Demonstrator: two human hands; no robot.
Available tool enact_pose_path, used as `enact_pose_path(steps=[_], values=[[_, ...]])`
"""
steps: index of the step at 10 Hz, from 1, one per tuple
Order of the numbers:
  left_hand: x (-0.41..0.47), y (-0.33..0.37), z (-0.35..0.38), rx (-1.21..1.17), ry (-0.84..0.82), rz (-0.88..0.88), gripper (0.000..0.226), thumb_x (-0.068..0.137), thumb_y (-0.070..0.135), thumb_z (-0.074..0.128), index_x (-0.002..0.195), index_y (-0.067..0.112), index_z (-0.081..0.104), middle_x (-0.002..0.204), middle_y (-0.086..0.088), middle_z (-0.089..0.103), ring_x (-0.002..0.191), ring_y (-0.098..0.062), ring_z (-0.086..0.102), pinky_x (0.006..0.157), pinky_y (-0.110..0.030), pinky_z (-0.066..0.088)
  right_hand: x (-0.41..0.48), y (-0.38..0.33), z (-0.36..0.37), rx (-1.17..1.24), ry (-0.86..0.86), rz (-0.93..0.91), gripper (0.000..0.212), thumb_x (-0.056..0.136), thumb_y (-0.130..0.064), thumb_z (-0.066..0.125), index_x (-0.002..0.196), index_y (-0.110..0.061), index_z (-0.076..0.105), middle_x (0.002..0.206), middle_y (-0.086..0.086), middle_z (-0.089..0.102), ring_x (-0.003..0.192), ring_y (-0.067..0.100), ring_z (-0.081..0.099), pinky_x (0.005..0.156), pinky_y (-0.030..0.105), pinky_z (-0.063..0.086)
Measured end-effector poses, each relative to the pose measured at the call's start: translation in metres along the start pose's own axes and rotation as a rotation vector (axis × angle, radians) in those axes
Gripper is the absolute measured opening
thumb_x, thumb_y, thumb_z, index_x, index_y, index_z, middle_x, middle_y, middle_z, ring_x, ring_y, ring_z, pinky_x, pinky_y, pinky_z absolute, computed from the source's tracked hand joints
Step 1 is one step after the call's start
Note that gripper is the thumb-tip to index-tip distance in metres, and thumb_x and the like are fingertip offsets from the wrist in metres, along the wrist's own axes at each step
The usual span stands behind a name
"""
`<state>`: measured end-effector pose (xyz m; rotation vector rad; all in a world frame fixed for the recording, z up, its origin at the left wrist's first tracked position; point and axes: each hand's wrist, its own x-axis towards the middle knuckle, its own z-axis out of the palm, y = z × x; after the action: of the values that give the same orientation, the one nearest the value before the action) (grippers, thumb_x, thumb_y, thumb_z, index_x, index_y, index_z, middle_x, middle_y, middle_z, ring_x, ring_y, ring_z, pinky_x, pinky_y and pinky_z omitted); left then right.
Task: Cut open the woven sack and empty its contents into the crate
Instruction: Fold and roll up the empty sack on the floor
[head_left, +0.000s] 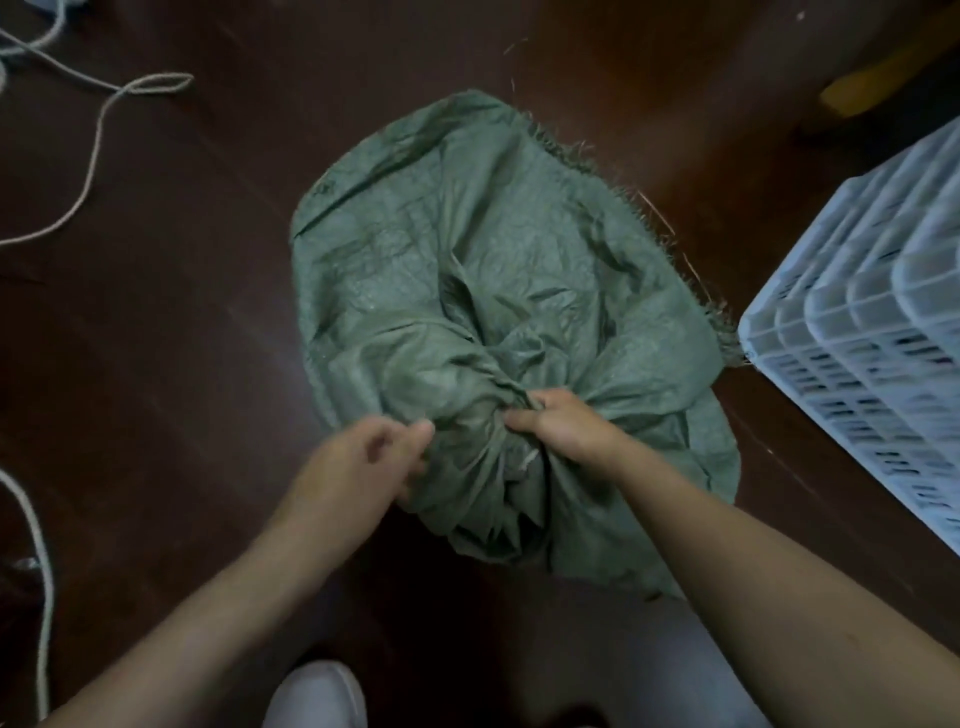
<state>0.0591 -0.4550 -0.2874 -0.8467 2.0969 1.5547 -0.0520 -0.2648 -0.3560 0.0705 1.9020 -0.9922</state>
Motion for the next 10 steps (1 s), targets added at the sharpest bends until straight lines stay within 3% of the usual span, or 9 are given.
enact_pose_path(steps=[1, 2, 3, 4, 5, 6, 7, 8, 10], values=[[0.022, -0.014, -0.005, 0.909, 0.166, 0.682, 0.069, 0.057, 0.068, 0.066, 0.113, 0.029, 0.055, 0.111, -0.003, 0.06, 0.102, -0.028, 0.057, 0.092, -0.04, 0.041, 0.02, -0.003, -0.015, 0.089, -0.049, 0.184, 0.011, 0.084, -0.011, 0.062, 0.075, -0.015, 0.068, 0.074, 0.003, 0.073, 0.078, 0.023, 0.069, 0.081, 0.033, 0.055], [0.049, -0.029, 0.005, 1.213, -0.112, 0.74, 0.122, 0.035, 0.078, 0.066, 0.14, 0.024, 0.039, 0.144, -0.017, 0.042, 0.132, -0.034, 0.042, 0.103, -0.059, 0.037, 0.038, -0.005, -0.018, 0.037, -0.115, 0.382, 0.017, 0.079, -0.005, 0.05, 0.077, 0.0, 0.066, 0.062, 0.013, 0.069, 0.059, 0.028, 0.064, 0.07, 0.035, 0.055], [0.076, -0.026, 0.014, 1.331, -0.137, 0.691, 0.116, 0.045, 0.084, 0.044, 0.142, 0.021, 0.035, 0.147, -0.016, 0.041, 0.136, -0.032, 0.039, 0.104, -0.06, 0.034, 0.056, -0.003, -0.022, 0.018, -0.144, 0.383, 0.026, 0.086, -0.013, 0.048, 0.096, 0.003, 0.066, 0.09, 0.022, 0.069, 0.075, 0.03, 0.063, 0.078, 0.035, 0.052], [0.109, -0.006, 0.016, 1.258, -0.186, 0.546, 0.101, 0.065, 0.081, 0.039, 0.147, 0.024, 0.023, 0.154, -0.002, 0.029, 0.143, -0.02, 0.024, 0.117, -0.049, 0.014, 0.061, -0.013, -0.039, -0.187, 0.012, 0.183, 0.025, 0.095, -0.032, 0.047, 0.093, -0.012, 0.062, 0.099, 0.004, 0.063, 0.098, 0.028, 0.062, 0.079, 0.029, 0.045], [0.142, 0.018, 0.012, 1.043, -0.313, 0.396, 0.082, 0.068, 0.073, 0.057, 0.136, 0.031, 0.04, 0.138, 0.006, 0.051, 0.128, -0.018, 0.046, 0.109, -0.037, 0.03, 0.034, -0.025, -0.057, -0.48, 0.237, -0.101, 0.051, 0.095, -0.054, 0.034, 0.135, -0.024, 0.041, 0.135, 0.002, 0.049, 0.128, 0.022, 0.045, 0.098, 0.032, 0.038], [0.168, 0.038, 0.002, 0.85, -0.48, 0.209, 0.068, 0.066, 0.059, 0.072, 0.123, 0.027, 0.055, 0.119, 0.008, 0.063, 0.109, -0.016, 0.057, 0.097, -0.029, 0.042, -0.016, -0.03, -0.051, -0.916, 0.209, -0.391, 0.068, 0.088, -0.063, 0.027, 0.147, -0.043, 0.0, 0.159, -0.007, 0.011, 0.145, 0.013, 0.014, 0.12, 0.044, 0.014], [0.18, 0.05, 0.004, 0.835, -0.643, 0.09, 0.047, 0.065, 0.047, 0.08, 0.105, 0.03, 0.063, 0.101, 0.013, 0.064, 0.099, -0.012, 0.058, 0.097, -0.026, 0.042, -0.031, -0.023, -0.038, -1.027, 0.056, -0.326, 0.088, 0.087, -0.052, 0.047, 0.142, -0.048, -0.022, 0.159, -0.008, -0.012, 0.146, 0.014, 0.002, 0.121, 0.043, 0.006], [0.178, 0.038, 0.014, 0.765, -0.756, -0.049, 0.037, 0.07, 0.036, 0.079, 0.102, 0.031, 0.06, 0.097, 0.015, 0.064, 0.095, -0.011, 0.057, 0.094, -0.025, 0.041, -0.021, -0.016, -0.027, -1.072, 0.064, -0.407, 0.09, 0.082, -0.055, 0.046, 0.143, -0.048, -0.02, 0.16, 0.001, -0.013, 0.148, 0.02, -0.001, 0.12, 0.048, 0.009], [0.187, 0.012, 0.027, 0.723, -0.576, 0.146, 0.034, 0.075, 0.029, 0.076, 0.106, 0.027, 0.063, 0.098, 0.01, 0.059, 0.097, -0.011, 0.055, 0.083, -0.014, 0.034, -0.033, 0.028, 0.013, -1.365, 0.09, -0.766, 0.081, 0.074, -0.061, 0.038, 0.144, -0.019, 0.037, 0.152, 0.02, 0.032, 0.141, 0.041, 0.025, 0.107, 0.061, 0.018]])
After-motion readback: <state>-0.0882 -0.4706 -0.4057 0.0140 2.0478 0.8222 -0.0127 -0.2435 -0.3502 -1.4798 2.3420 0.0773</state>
